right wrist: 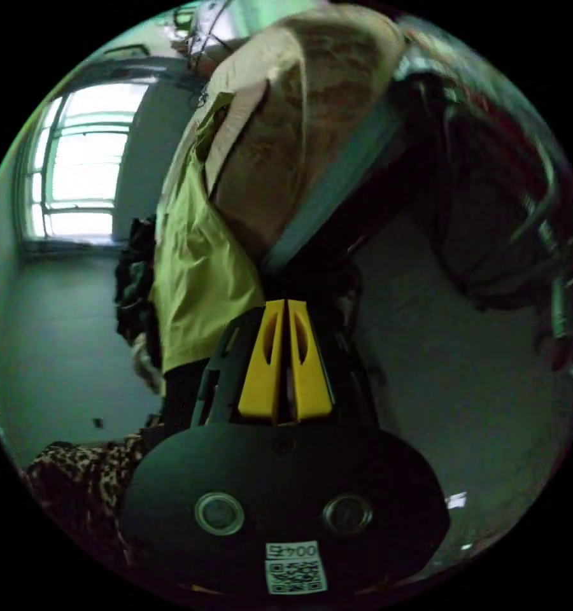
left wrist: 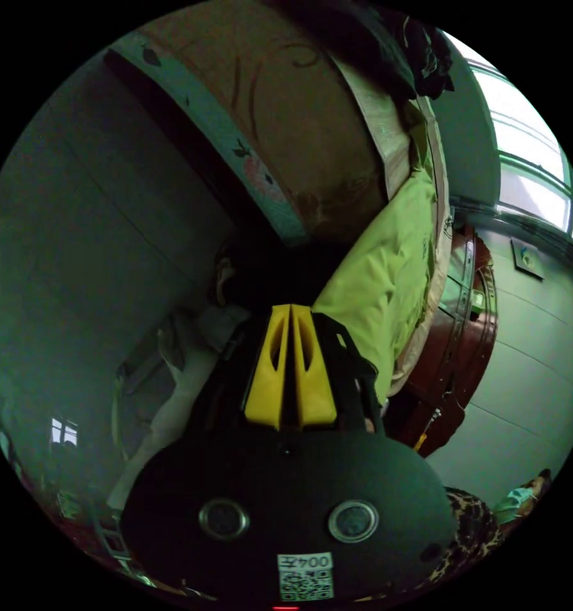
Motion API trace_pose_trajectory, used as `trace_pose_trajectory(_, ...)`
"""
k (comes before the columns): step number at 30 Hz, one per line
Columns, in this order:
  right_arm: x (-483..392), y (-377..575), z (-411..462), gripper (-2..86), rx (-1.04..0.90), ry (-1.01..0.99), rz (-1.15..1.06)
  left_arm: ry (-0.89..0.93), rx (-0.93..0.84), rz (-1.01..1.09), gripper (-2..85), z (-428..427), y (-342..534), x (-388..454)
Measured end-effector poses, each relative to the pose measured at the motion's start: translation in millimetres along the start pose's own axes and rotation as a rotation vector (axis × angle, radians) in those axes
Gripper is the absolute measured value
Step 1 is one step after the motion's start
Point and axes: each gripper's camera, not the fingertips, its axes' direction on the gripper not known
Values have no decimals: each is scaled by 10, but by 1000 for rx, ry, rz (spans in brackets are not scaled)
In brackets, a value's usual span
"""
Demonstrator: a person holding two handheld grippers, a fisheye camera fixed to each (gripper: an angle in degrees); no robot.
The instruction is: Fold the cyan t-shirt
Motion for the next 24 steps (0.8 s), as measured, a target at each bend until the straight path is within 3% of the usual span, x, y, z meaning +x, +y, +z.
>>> trace_pose_trajectory(4,-1526,-296,-82,-6,-10,444,-384,-380,171,292,4,-275,147,955)
trace_pose_trajectory(6,-2200,-413,16,-7,1,542,-546,-622,261,574,5,-148,302,1878)
trace_pose_trajectory(8,-3012,-558,238,-7,23,620,-720,-712,317,776,6,89,442,2551)
trace_pose_trajectory(12,-3983,-780,681,-8,25,731,-886,-750,315,1062,7,827,598,3763)
trace_pose_trajectory(15,-4524,-970,1066,-8,-19,831,-938,-801,268,1138,7,1406,605,4308)
trace_pose_trajectory(20,-5023,-1198,1515,-7,-166,920,-960,-955,218,1228,6,2142,747,4738)
trace_pose_trajectory(24,-5342,-1226,1550,-7,-128,948,-988,-1028,233,1298,4,2400,992,5000)
